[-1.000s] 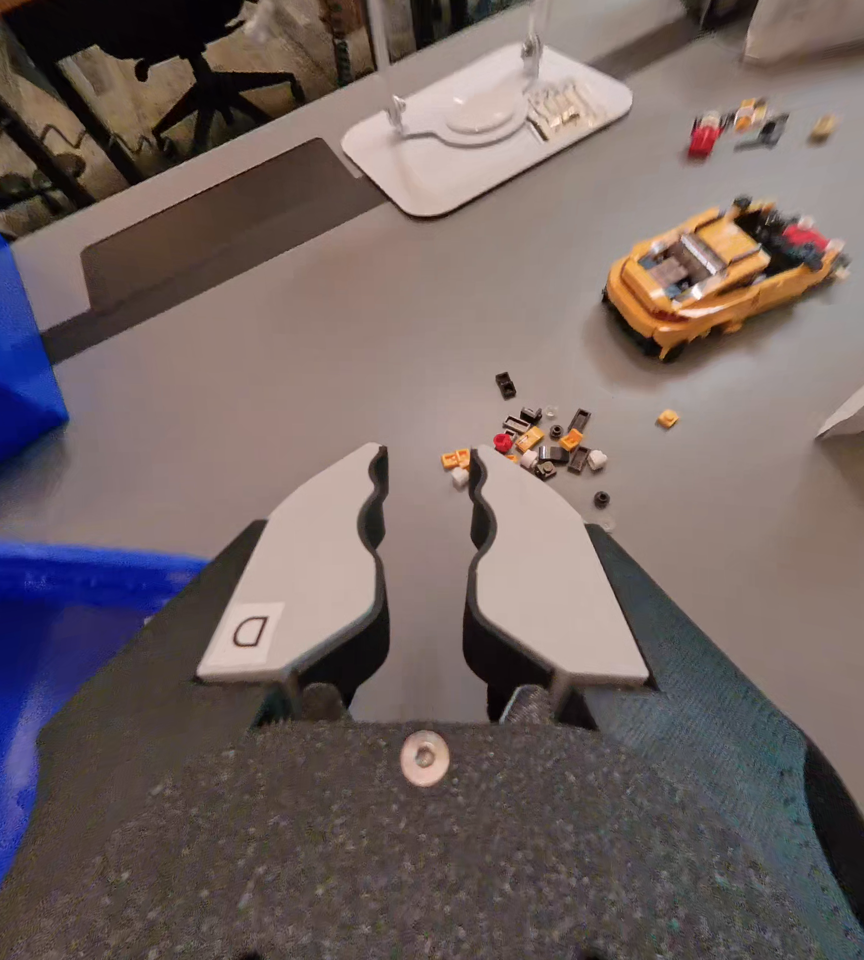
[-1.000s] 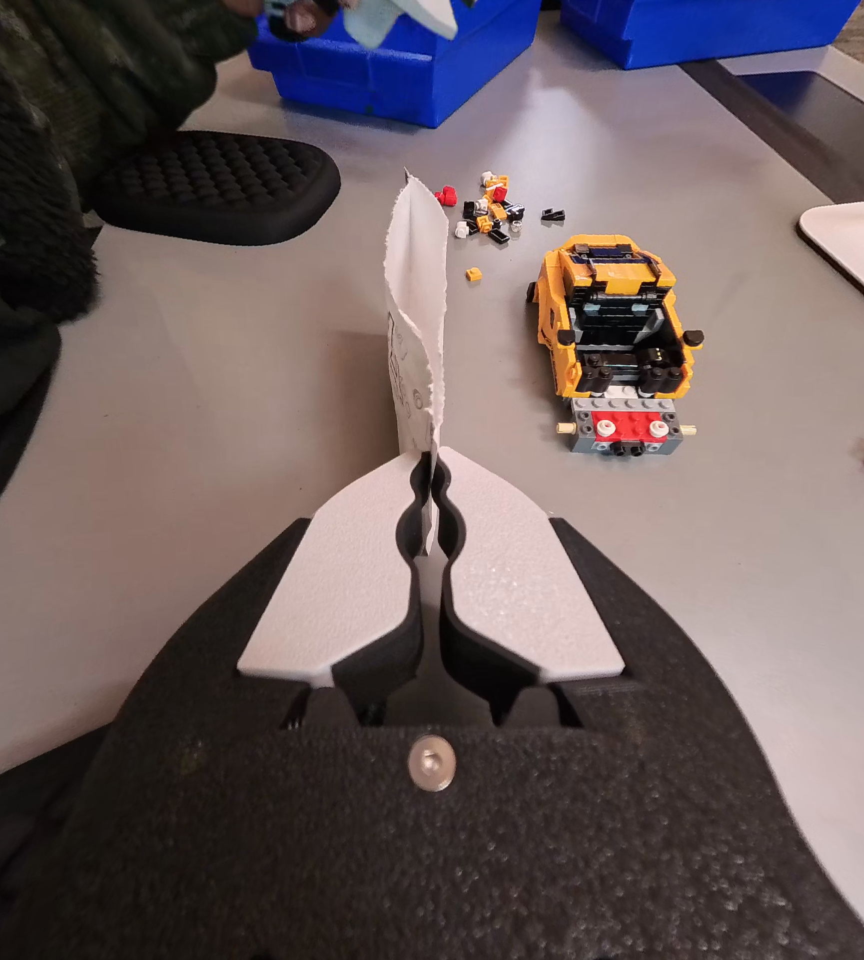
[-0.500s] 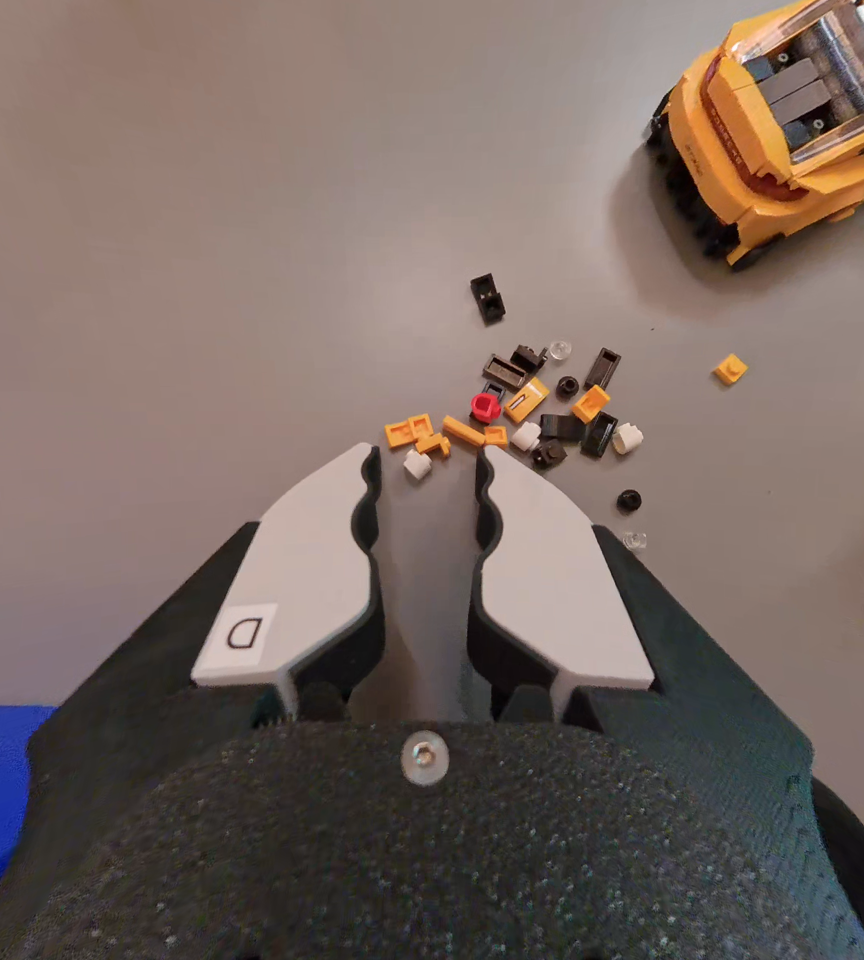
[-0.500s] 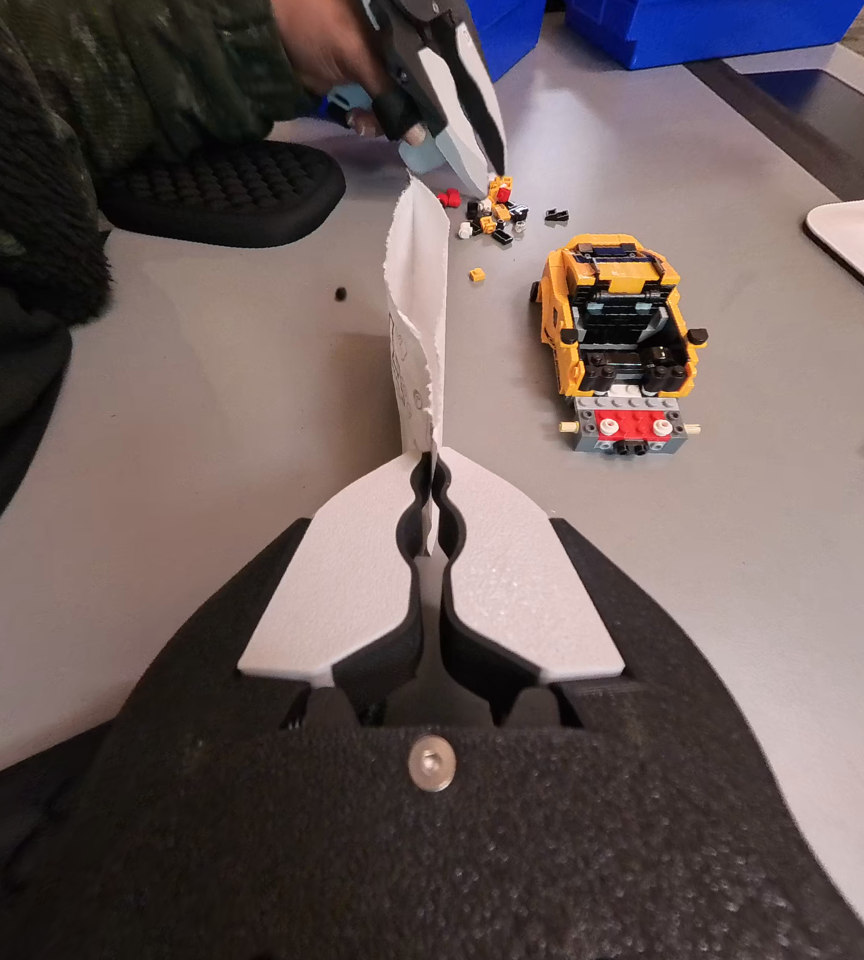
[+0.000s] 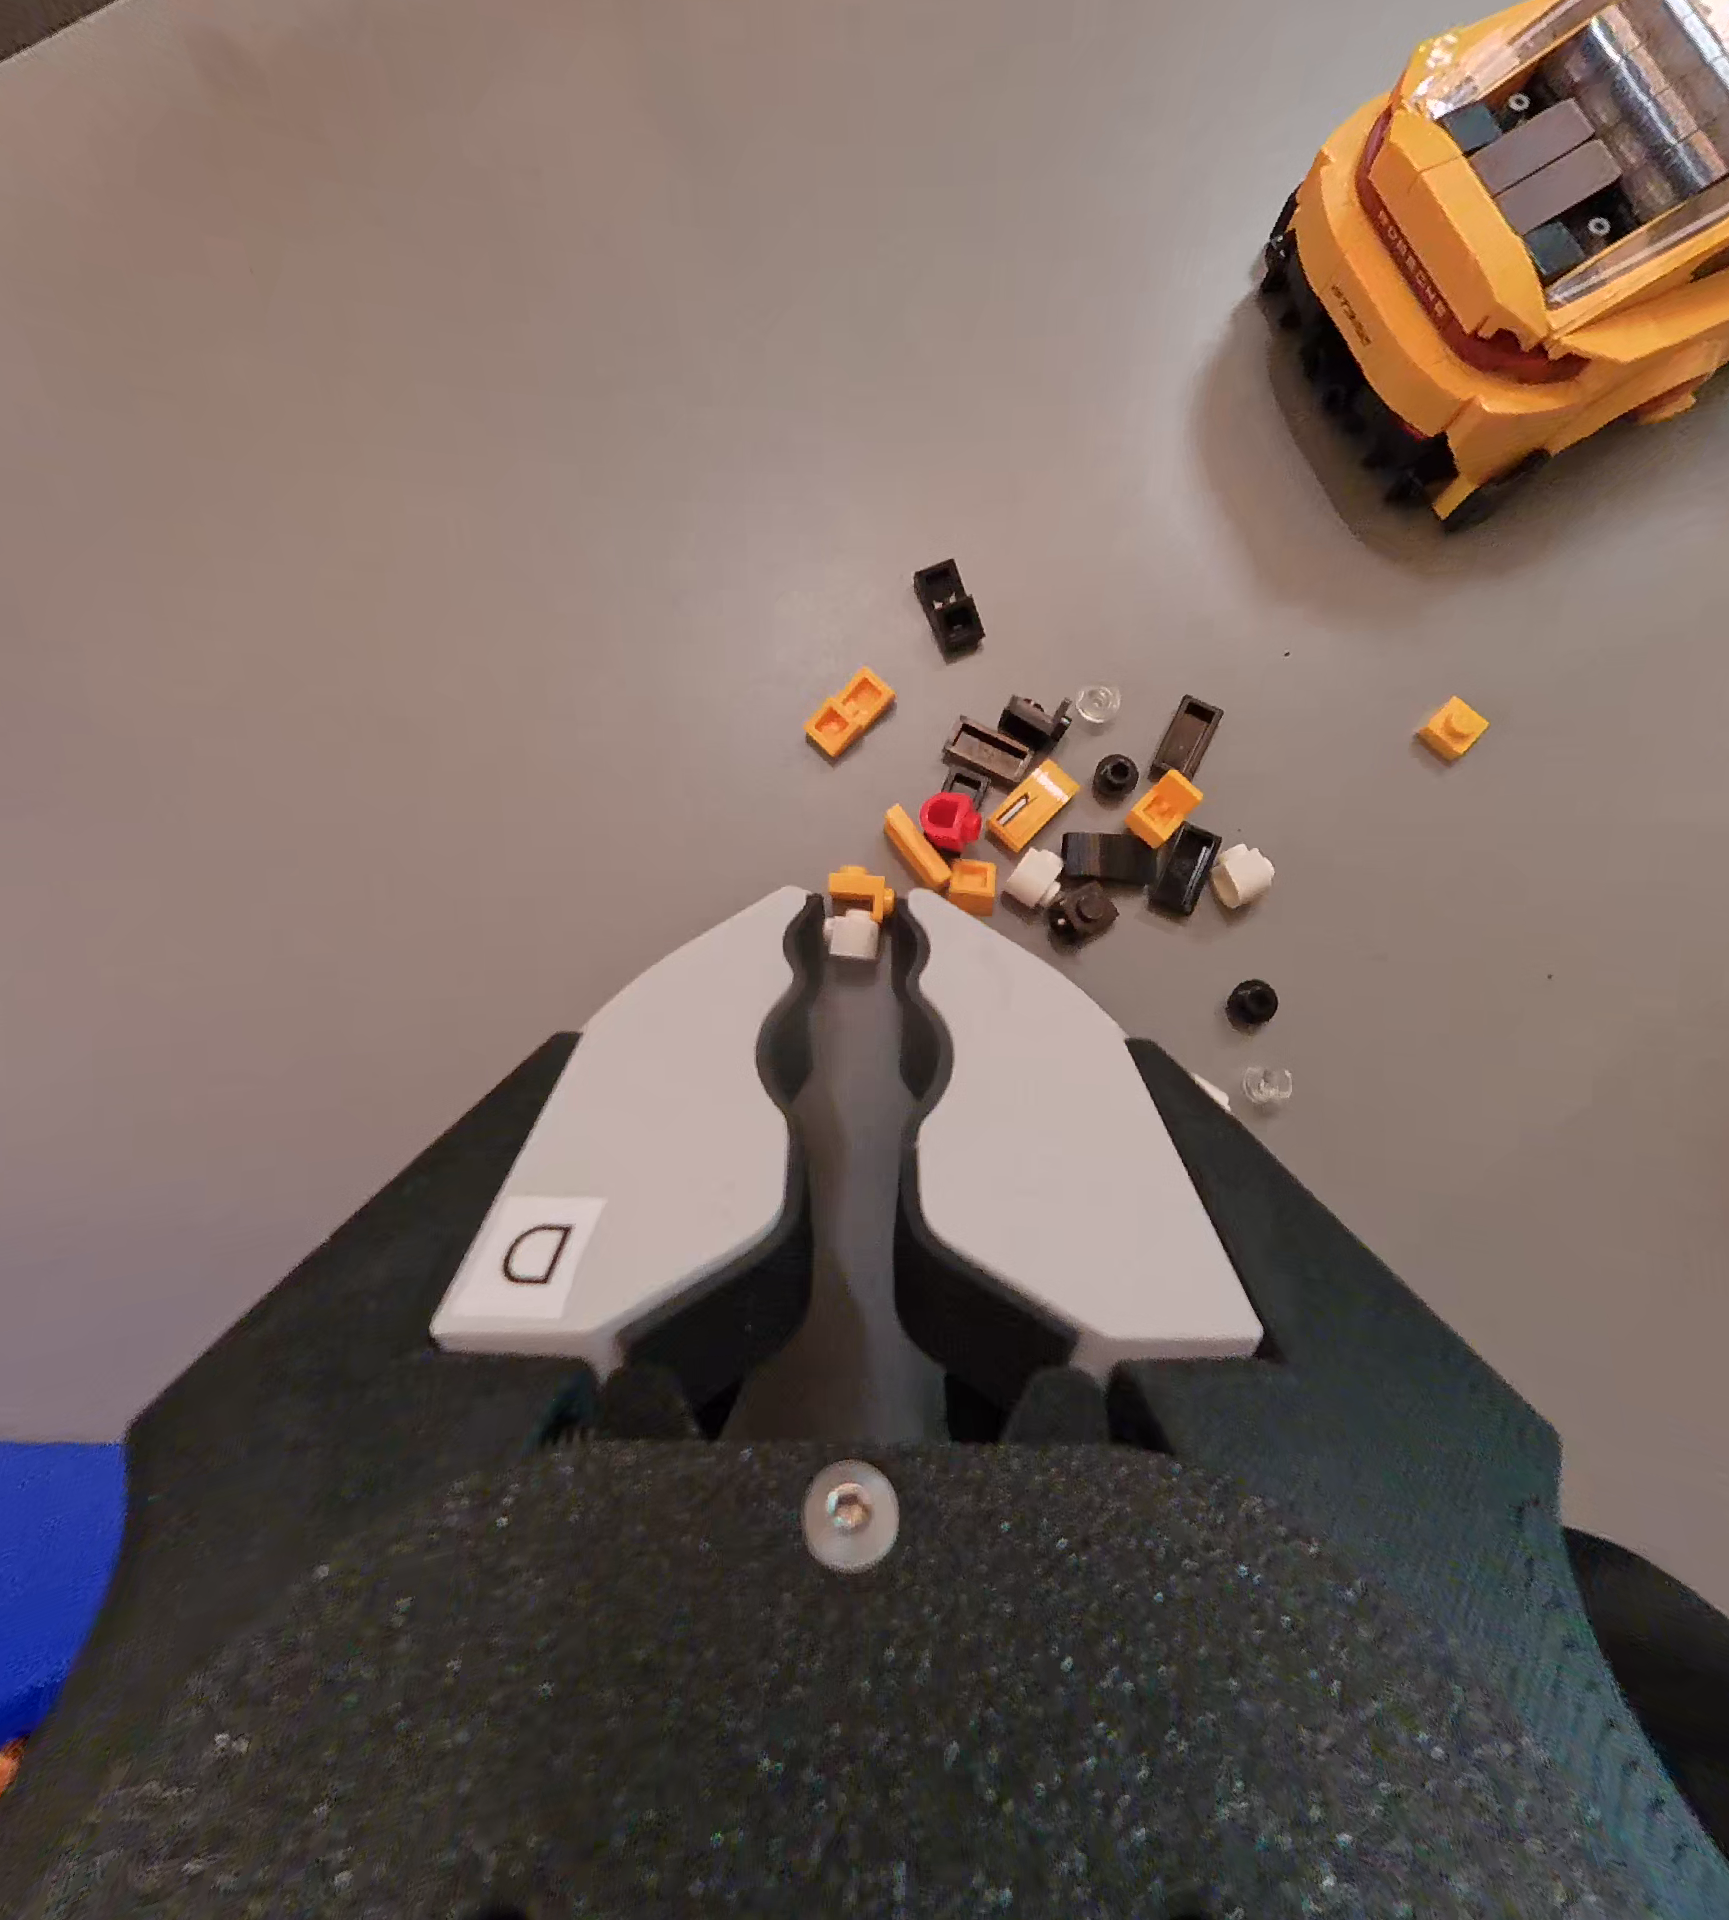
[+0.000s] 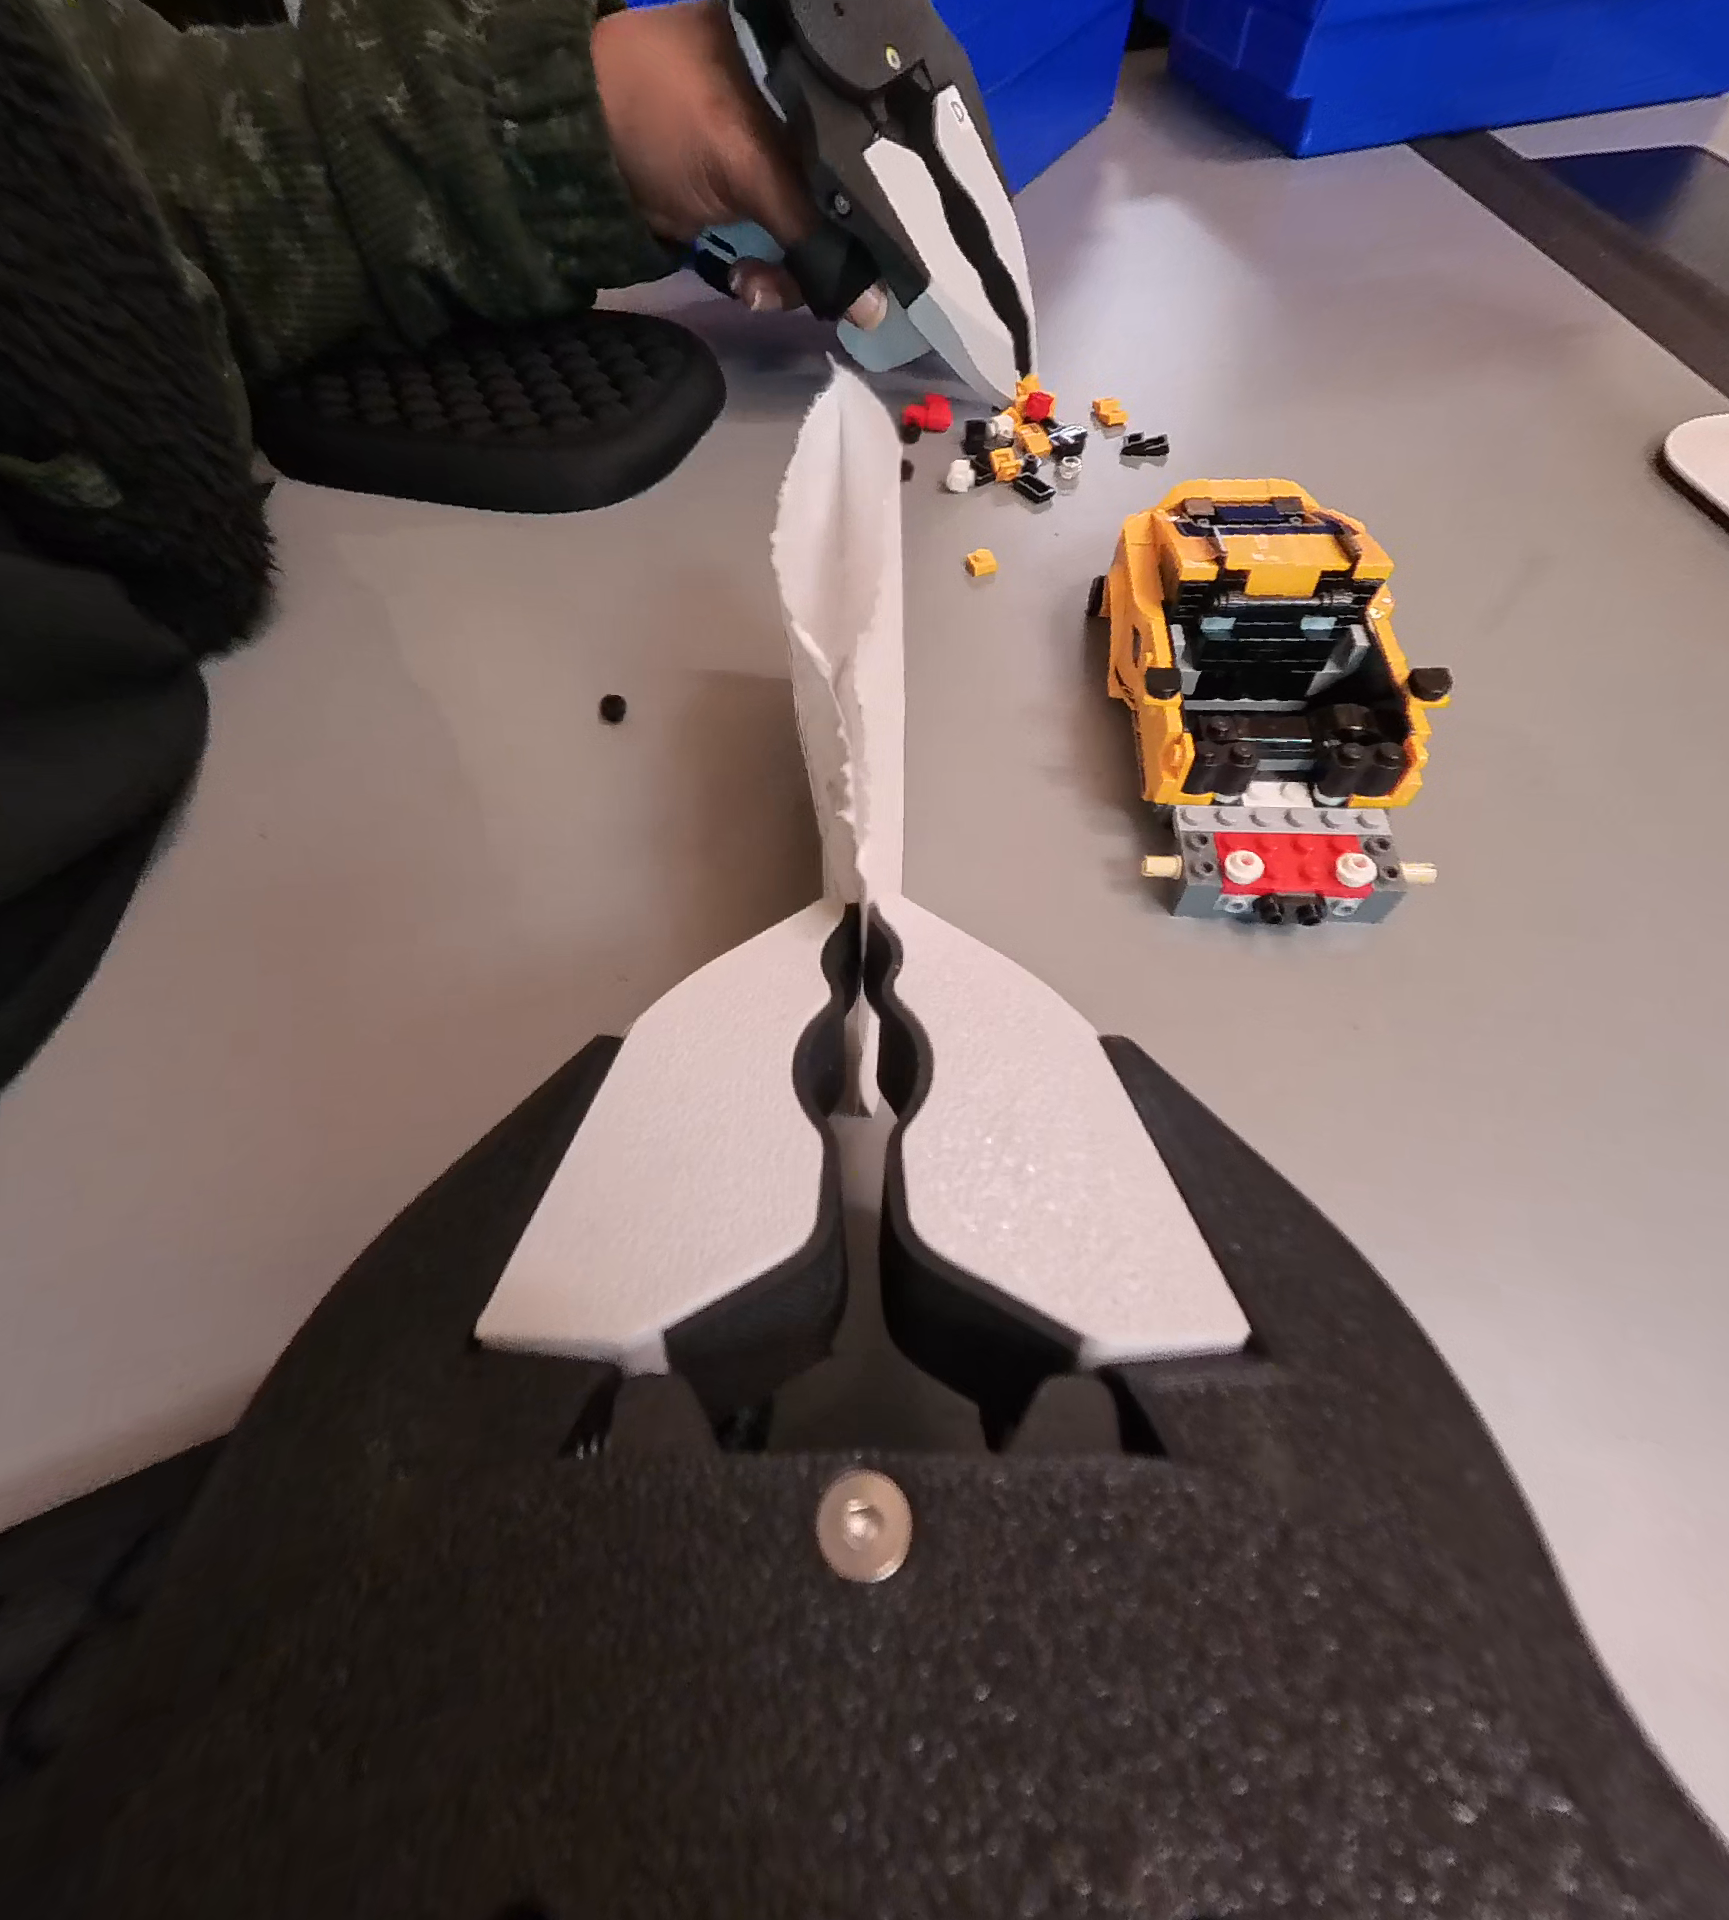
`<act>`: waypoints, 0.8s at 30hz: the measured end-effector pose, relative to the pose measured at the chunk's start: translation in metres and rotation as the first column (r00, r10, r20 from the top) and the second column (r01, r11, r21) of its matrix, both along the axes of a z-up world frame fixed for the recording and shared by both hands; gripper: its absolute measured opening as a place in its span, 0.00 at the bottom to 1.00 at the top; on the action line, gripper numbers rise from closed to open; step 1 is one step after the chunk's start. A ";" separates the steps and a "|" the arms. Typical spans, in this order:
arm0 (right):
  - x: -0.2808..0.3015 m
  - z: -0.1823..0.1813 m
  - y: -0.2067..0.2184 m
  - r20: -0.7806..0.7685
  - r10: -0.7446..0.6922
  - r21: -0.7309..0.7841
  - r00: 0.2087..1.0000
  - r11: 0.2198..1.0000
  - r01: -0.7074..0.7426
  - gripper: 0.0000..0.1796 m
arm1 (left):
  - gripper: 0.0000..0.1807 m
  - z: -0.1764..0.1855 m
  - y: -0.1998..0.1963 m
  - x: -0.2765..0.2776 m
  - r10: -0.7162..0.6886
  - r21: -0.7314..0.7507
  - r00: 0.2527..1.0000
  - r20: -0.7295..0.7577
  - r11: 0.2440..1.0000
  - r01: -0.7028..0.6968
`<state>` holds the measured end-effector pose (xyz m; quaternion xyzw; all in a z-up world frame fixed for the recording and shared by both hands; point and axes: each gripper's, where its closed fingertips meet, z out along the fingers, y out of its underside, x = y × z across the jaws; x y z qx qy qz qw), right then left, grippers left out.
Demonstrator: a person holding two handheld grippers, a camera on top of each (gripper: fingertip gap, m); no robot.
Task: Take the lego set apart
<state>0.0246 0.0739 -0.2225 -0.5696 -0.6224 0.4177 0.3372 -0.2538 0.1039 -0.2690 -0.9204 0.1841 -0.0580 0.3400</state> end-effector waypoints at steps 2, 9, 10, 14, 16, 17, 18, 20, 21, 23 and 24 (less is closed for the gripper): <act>0.000 0.000 -0.001 0.000 0.009 -0.001 1.000 1.000 -0.009 0.00 | 0.07 0.001 -0.003 0.001 -0.008 0.002 1.000 0.009 1.000 0.008; 0.001 0.002 0.004 -0.002 -0.032 0.003 0.999 0.999 0.032 0.00 | 0.06 0.091 -0.030 -0.026 0.100 0.310 0.994 -0.041 0.947 -0.083; 0.001 0.001 0.006 0.001 -0.043 0.002 0.999 0.999 0.043 0.00 | 0.06 0.104 -0.036 -0.046 0.174 0.358 0.984 -0.043 0.922 -0.147; 0.001 0.000 0.012 0.007 -0.075 -0.018 0.997 0.997 0.076 0.00 | 0.07 0.095 -0.064 -0.128 0.386 0.291 0.919 -0.082 0.891 -0.348; 0.001 0.000 0.014 0.010 -0.090 -0.029 0.996 0.996 0.090 0.00 | 0.11 0.082 -0.073 -0.151 0.436 0.243 0.898 -0.061 0.879 -0.410; 0.001 0.000 0.016 0.011 -0.097 -0.031 0.995 0.995 0.097 0.00 | 0.12 0.080 -0.075 -0.156 0.446 0.242 0.894 -0.039 0.872 -0.425; 0.001 0.000 0.017 0.012 -0.103 -0.031 0.995 0.994 0.104 0.00 | 0.14 0.077 -0.076 -0.159 0.449 0.234 0.893 -0.027 0.871 -0.431; 0.001 0.000 0.018 0.013 -0.116 -0.028 0.993 0.993 0.116 0.00 | 0.21 0.069 -0.077 -0.163 0.456 0.204 0.889 -0.041 0.875 -0.440; 0.001 -0.001 0.019 0.013 -0.120 -0.027 0.993 0.992 0.120 0.00 | 0.23 0.066 -0.077 -0.166 0.460 0.192 0.887 -0.046 0.875 -0.444; 0.002 -0.001 0.019 0.013 -0.123 -0.024 0.992 0.992 0.124 0.00 | 0.26 0.064 -0.077 -0.165 0.455 0.185 0.890 -0.036 0.878 -0.441; 0.002 -0.001 0.019 0.013 -0.123 -0.023 0.992 0.992 0.124 0.00 | 0.27 0.065 -0.076 -0.165 0.453 0.192 0.891 -0.026 0.877 -0.440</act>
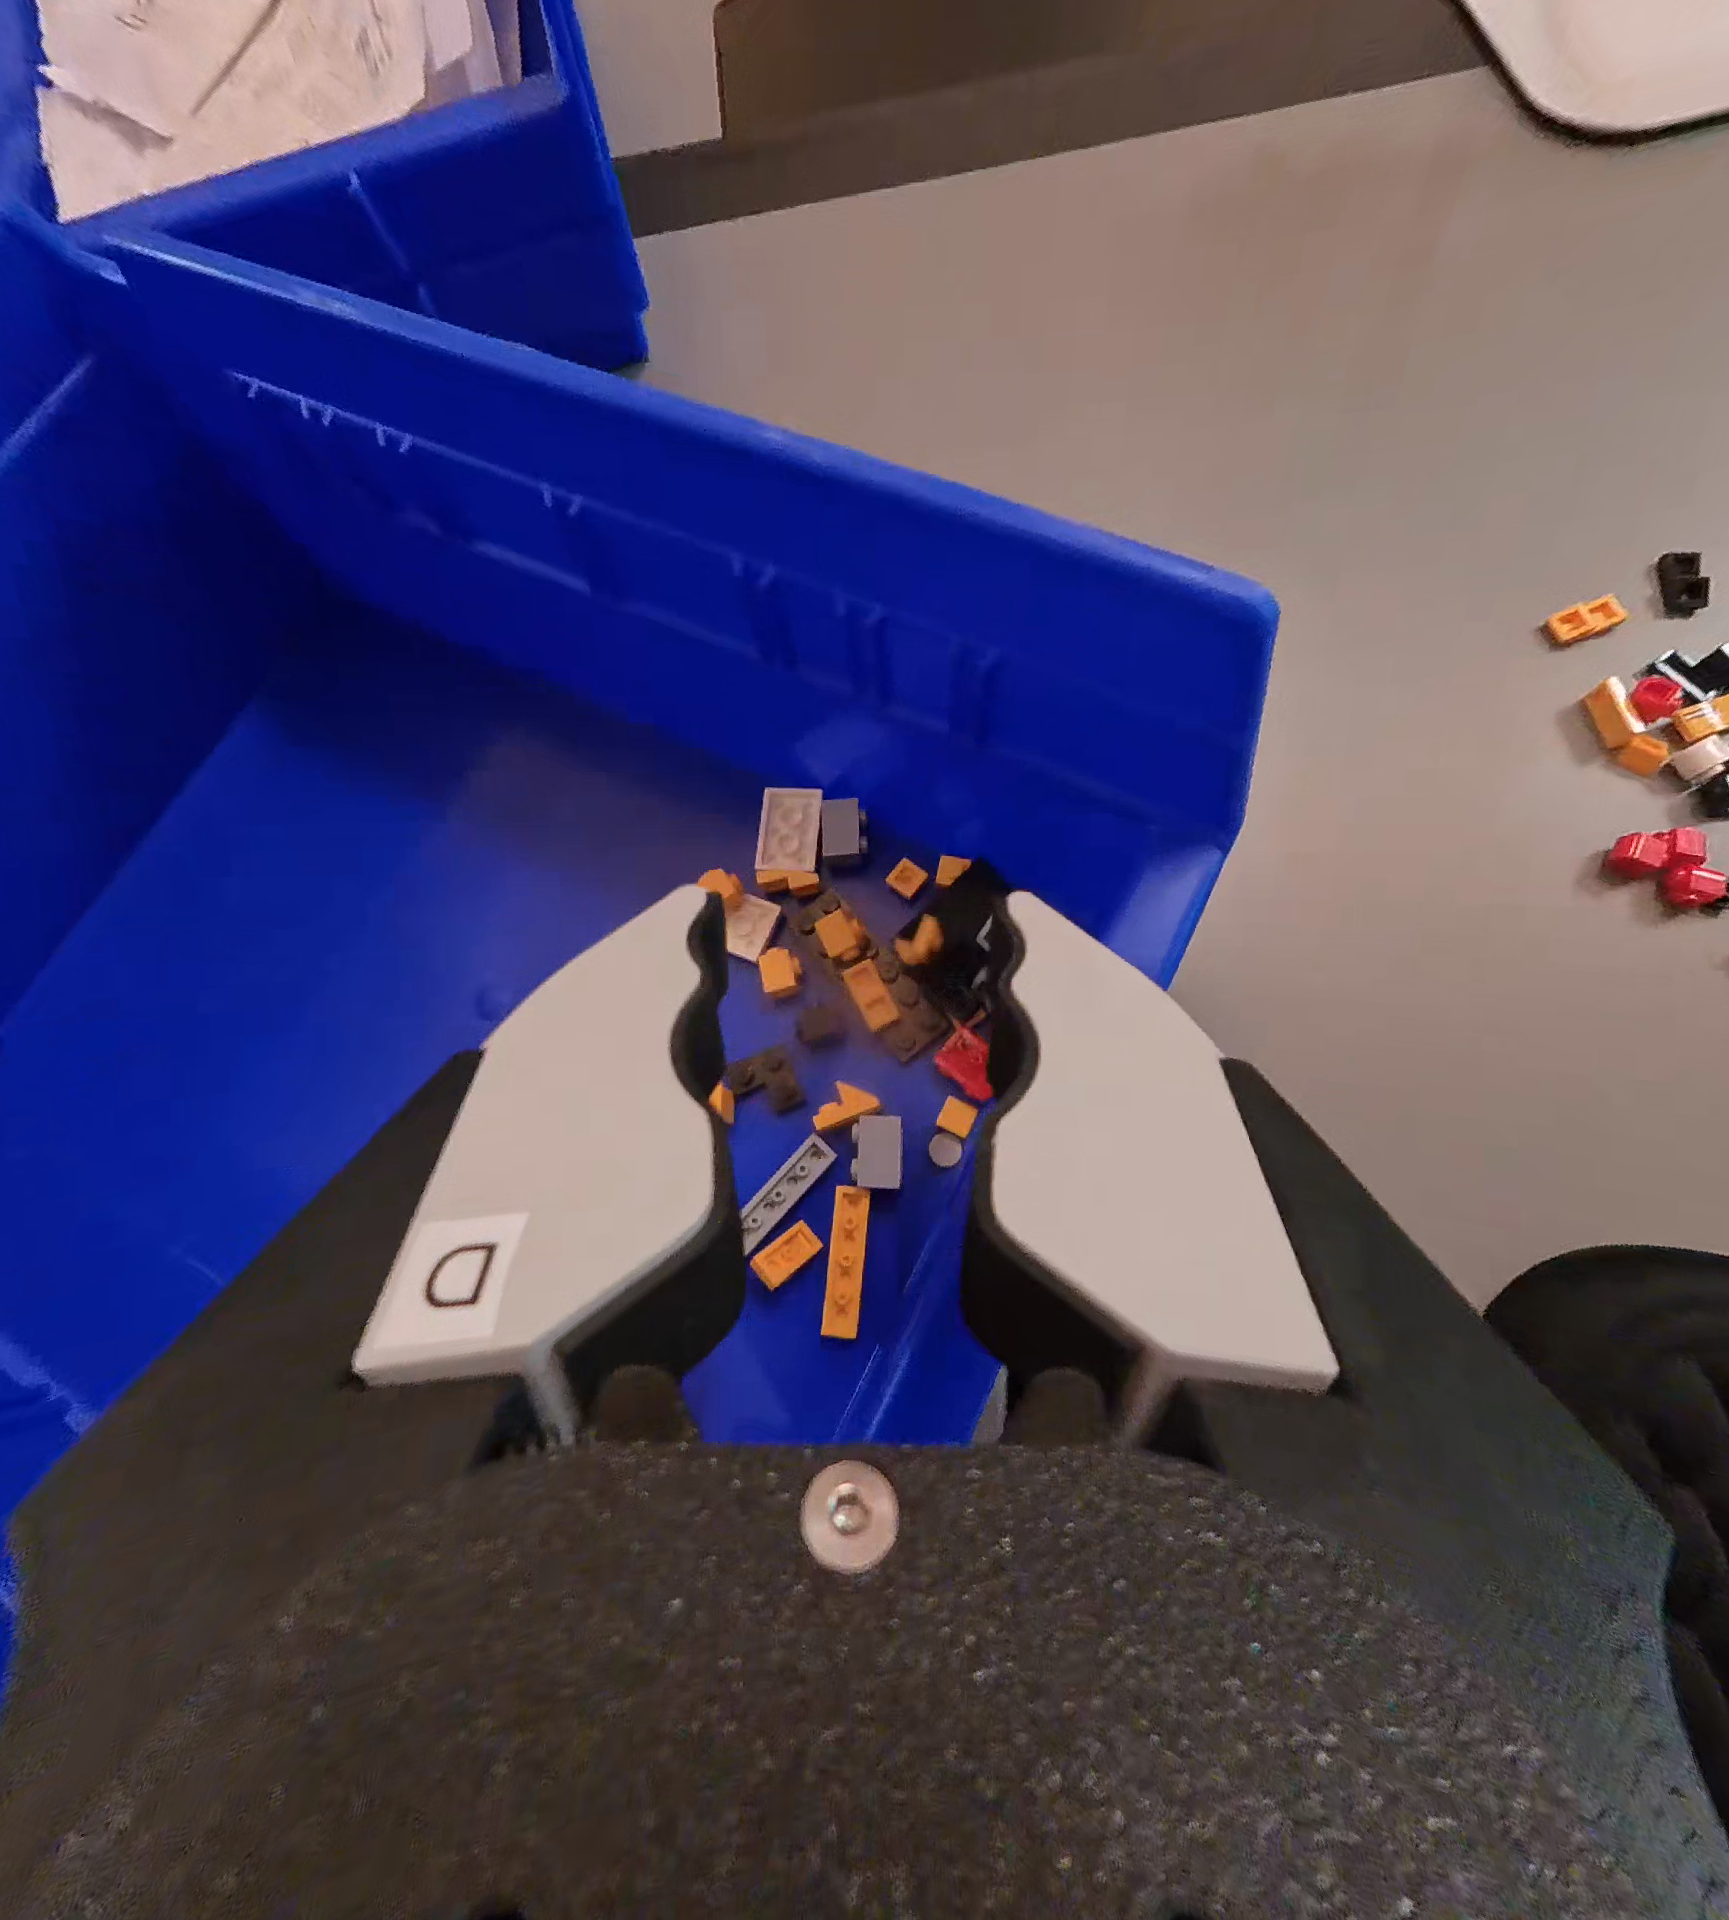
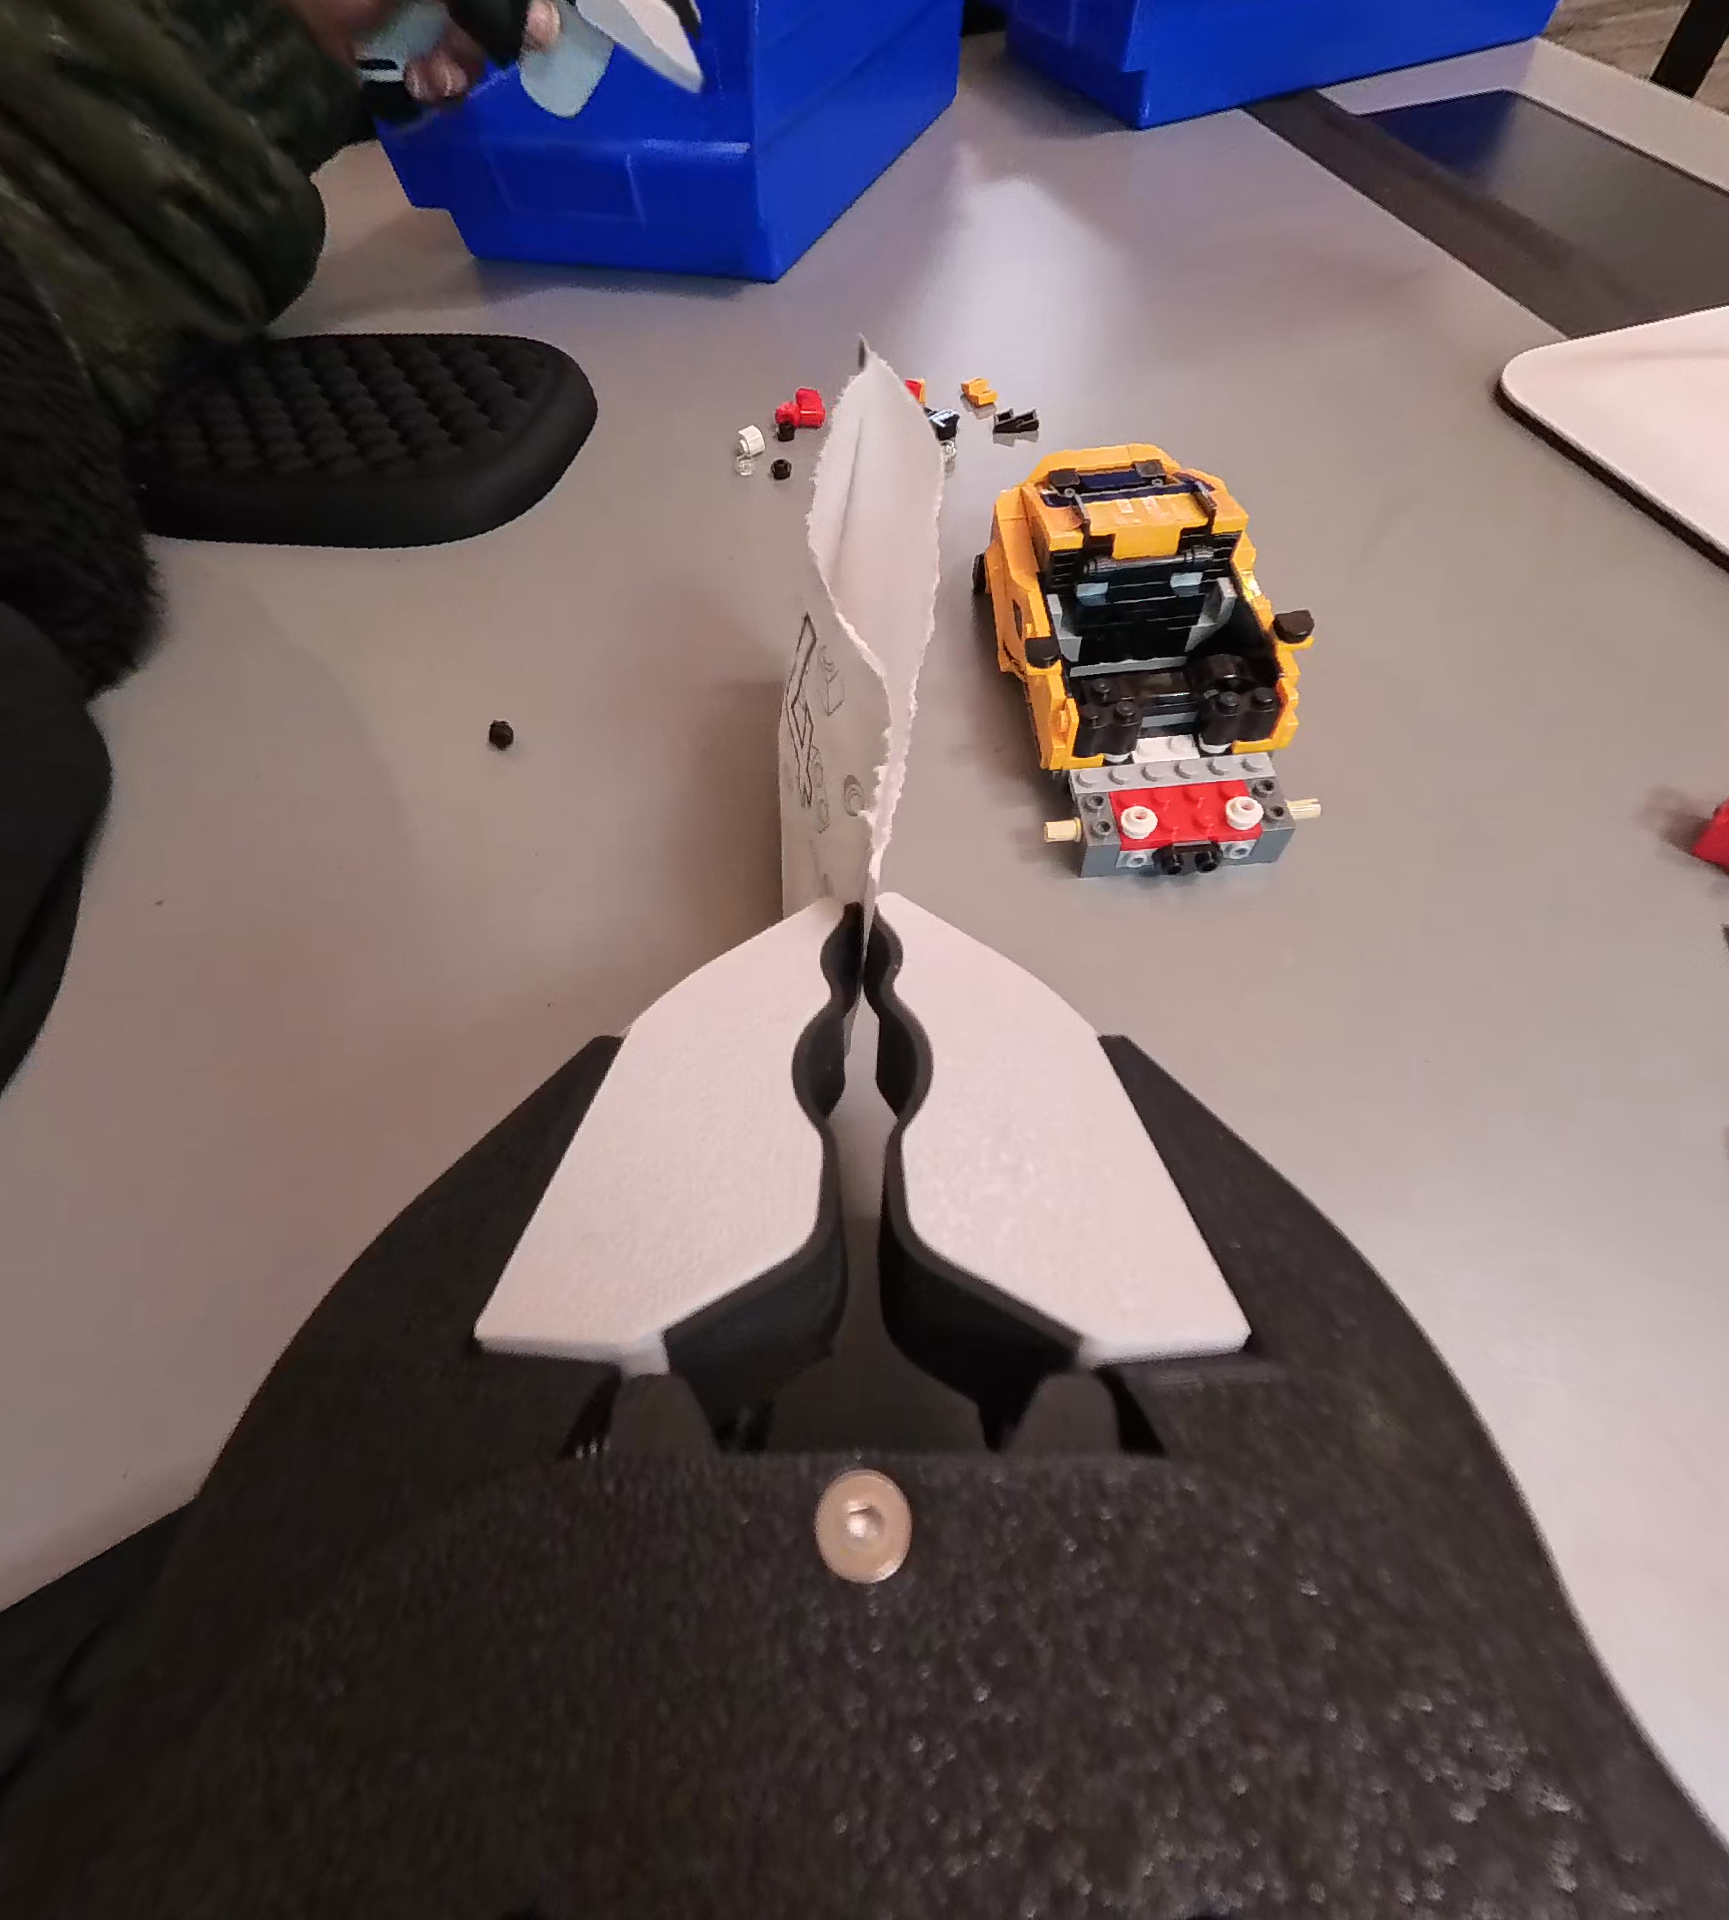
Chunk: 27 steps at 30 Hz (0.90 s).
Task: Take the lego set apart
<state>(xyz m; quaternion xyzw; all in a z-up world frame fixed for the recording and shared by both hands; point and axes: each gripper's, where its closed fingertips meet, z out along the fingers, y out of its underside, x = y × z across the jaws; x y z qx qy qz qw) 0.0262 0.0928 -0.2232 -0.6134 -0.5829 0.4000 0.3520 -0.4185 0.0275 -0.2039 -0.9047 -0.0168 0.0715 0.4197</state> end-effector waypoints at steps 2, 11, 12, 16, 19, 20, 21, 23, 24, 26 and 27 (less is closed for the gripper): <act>0.000 0.000 0.000 -0.001 0.003 0.001 1.000 1.000 -0.003 0.00 | 0.27 0.008 0.001 -0.001 0.002 0.034 1.000 0.001 0.999 -0.002; 0.001 0.000 -0.001 -0.006 0.007 0.016 1.000 1.000 -0.007 0.00 | 0.23 0.043 0.005 -0.005 -0.044 0.080 0.995 0.094 0.996 0.037; 0.001 0.001 -0.002 -0.007 0.010 0.018 1.000 1.000 -0.010 0.00 | 0.21 0.044 0.007 -0.004 -0.059 0.071 0.993 0.104 0.996 0.052; 0.002 0.001 -0.002 -0.008 0.017 0.023 1.000 1.000 -0.017 0.00 | 0.10 0.066 0.019 0.003 -0.102 0.140 0.988 0.114 0.986 0.086; 0.004 0.000 0.000 -0.005 0.002 0.035 1.000 0.999 -0.002 0.00 | 0.05 0.094 0.029 0.032 -0.196 0.219 0.978 0.077 0.960 0.175; 0.005 0.001 0.001 -0.005 -0.005 0.042 1.000 0.999 0.005 0.00 | 0.03 0.101 0.033 0.052 -0.262 0.243 0.963 0.068 0.940 0.238; 0.006 0.001 0.002 -0.005 -0.012 0.047 1.000 0.999 0.012 0.00 | 0.03 0.102 0.034 0.080 -0.360 0.251 0.930 0.071 0.909 0.333; 0.008 0.001 0.004 -0.005 -0.024 0.052 1.000 0.998 0.024 0.00 | 0.04 0.091 0.028 0.147 -0.582 0.214 0.809 0.085 0.804 0.555; 0.008 0.001 0.004 -0.006 -0.026 0.054 1.000 0.998 0.026 0.00 | 0.04 0.082 0.023 0.180 -0.667 0.203 0.740 0.090 0.740 0.642; 0.009 0.001 0.004 -0.007 -0.024 0.056 1.000 0.998 0.024 0.00 | 0.06 0.052 0.002 0.249 -0.807 0.152 0.570 0.157 0.590 0.793; 0.009 0.001 0.004 -0.007 -0.023 0.057 1.000 0.998 0.023 0.00 | 0.08 0.033 -0.007 0.276 -0.838 0.113 0.514 0.185 0.537 0.836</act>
